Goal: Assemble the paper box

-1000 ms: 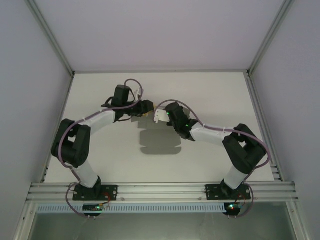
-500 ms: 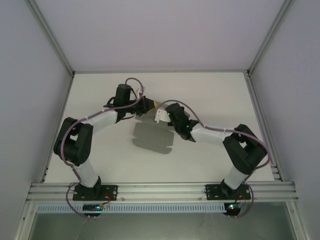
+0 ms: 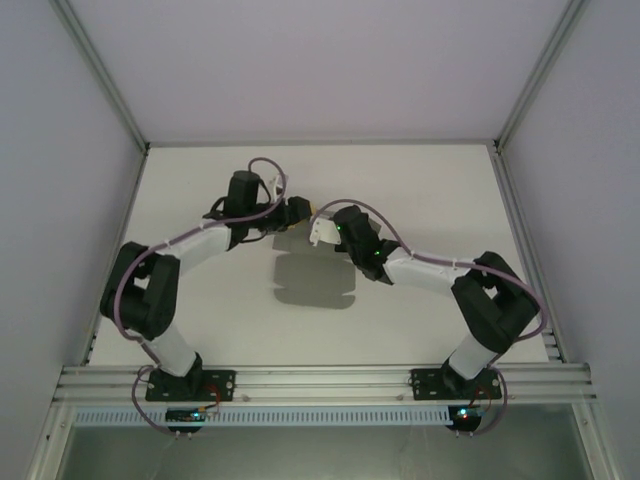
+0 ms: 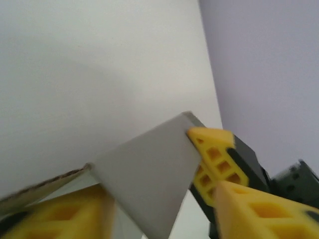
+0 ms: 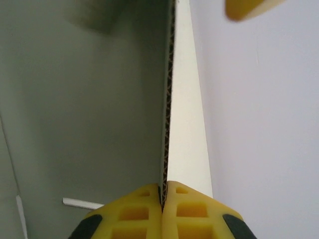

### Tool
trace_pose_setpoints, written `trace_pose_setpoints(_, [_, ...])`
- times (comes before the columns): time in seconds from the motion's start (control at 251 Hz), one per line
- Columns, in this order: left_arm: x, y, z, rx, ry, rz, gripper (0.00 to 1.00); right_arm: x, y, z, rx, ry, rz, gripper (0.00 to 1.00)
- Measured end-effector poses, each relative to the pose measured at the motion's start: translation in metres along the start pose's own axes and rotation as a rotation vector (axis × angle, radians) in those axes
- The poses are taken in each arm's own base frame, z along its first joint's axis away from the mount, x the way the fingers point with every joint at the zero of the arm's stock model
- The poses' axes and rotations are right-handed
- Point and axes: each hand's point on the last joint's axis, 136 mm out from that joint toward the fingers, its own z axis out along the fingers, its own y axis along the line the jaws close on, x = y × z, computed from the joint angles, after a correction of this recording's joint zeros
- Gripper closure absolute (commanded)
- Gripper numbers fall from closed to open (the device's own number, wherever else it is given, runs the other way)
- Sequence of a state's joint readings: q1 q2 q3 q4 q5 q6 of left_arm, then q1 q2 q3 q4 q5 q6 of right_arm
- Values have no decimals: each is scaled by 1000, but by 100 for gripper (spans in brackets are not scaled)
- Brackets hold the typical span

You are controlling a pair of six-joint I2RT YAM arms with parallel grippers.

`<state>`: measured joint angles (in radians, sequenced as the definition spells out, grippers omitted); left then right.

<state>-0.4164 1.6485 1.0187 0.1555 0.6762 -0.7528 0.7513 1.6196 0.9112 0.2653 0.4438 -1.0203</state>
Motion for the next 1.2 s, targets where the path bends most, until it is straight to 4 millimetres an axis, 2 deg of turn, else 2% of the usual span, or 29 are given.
trace_pose_setpoints(0.02, [0,2,-2,-15,-9,-1,21,-1,-1,-1,0,-6,3,100])
trace_pose_setpoints(0.06, [0,3,-9,-40,-20,23,2,-2,-2,-3,-1,-15,8,100])
trace_pose_setpoints(0.072, [0,3,-11,-50,-25,30,0,-3,-3,-3,-1,-17,9,100])
trace_pose_setpoints(0.271, [8,3,-53,-178,-89,124,0,-3,-3,-6,-15,-34,18,100])
trace_pose_setpoints(0.343, [11,11,-68,-241,-122,137,0,0,0,-5,-28,-28,18,100])
trace_pose_setpoints(0.491, [20,47,-99,-404,-175,109,0,5,0,-8,-45,-27,29,100])
trace_pose_setpoints(0.611, [29,80,-116,-511,-189,63,1,5,-5,-12,-45,-44,52,100])
trace_pose_setpoints(0.73, [35,103,-123,-595,-188,31,0,3,-7,-15,-50,-63,73,100])
trace_pose_setpoints(1.002, [45,139,-114,-701,-132,-10,0,4,-1,-16,-90,-70,101,100])
trace_pose_setpoints(1.201, [44,148,-112,-728,-124,-4,0,7,2,-16,-105,-64,108,100])
